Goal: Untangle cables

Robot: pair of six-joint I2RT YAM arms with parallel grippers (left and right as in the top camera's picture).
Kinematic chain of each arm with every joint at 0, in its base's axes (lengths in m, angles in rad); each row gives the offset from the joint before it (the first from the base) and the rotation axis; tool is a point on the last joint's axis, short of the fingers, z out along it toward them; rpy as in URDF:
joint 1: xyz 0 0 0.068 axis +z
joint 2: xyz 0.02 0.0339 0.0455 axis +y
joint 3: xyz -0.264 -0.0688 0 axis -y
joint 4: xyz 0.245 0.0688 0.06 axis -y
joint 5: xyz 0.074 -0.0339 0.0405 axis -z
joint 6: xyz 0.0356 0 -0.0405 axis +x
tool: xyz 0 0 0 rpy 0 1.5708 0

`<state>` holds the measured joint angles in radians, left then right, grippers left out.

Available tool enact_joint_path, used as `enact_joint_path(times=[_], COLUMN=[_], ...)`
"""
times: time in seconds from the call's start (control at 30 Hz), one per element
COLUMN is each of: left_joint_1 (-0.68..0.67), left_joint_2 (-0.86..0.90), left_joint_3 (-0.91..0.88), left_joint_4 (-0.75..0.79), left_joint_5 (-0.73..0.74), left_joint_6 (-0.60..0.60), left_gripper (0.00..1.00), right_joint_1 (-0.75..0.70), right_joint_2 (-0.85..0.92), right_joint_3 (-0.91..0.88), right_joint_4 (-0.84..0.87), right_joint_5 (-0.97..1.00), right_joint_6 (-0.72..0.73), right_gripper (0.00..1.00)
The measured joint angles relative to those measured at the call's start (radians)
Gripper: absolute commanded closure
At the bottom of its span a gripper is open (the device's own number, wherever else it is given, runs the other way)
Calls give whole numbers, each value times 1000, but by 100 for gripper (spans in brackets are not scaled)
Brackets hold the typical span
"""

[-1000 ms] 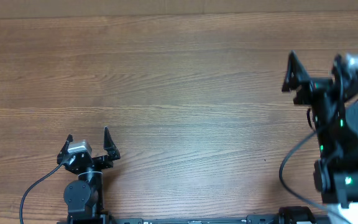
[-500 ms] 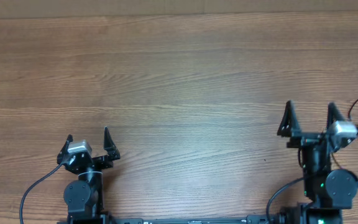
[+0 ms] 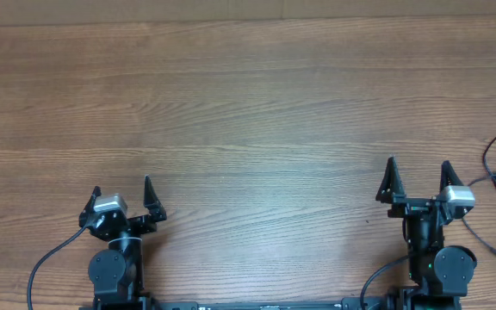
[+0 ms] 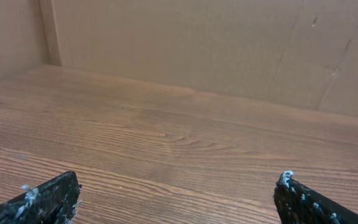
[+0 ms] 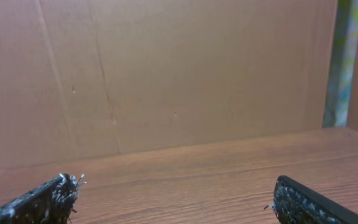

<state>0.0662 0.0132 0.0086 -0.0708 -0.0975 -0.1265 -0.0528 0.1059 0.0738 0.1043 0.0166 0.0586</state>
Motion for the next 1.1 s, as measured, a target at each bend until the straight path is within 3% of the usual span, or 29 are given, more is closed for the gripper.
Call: enact_joint_path(times=[0.47,0.9,1.1], left_joint_1=[0,0,0], left_joint_2=[0,0,0], left_joint_3=[0,0,0], left_joint_4=[0,0,0], left_joint_5=[0,0,0], left_joint_6=[0,0,0], left_gripper=[1,0,0], right_joint_1=[-20,-20,-19], right_joint_2=[-91,-92,-92], right_joint_3=[-55,-55,-55], right_joint_4=[35,-184,-195], right_joint_5=[3,-14,-18], right_joint_6=[0,0,0], right_gripper=[0,0,0])
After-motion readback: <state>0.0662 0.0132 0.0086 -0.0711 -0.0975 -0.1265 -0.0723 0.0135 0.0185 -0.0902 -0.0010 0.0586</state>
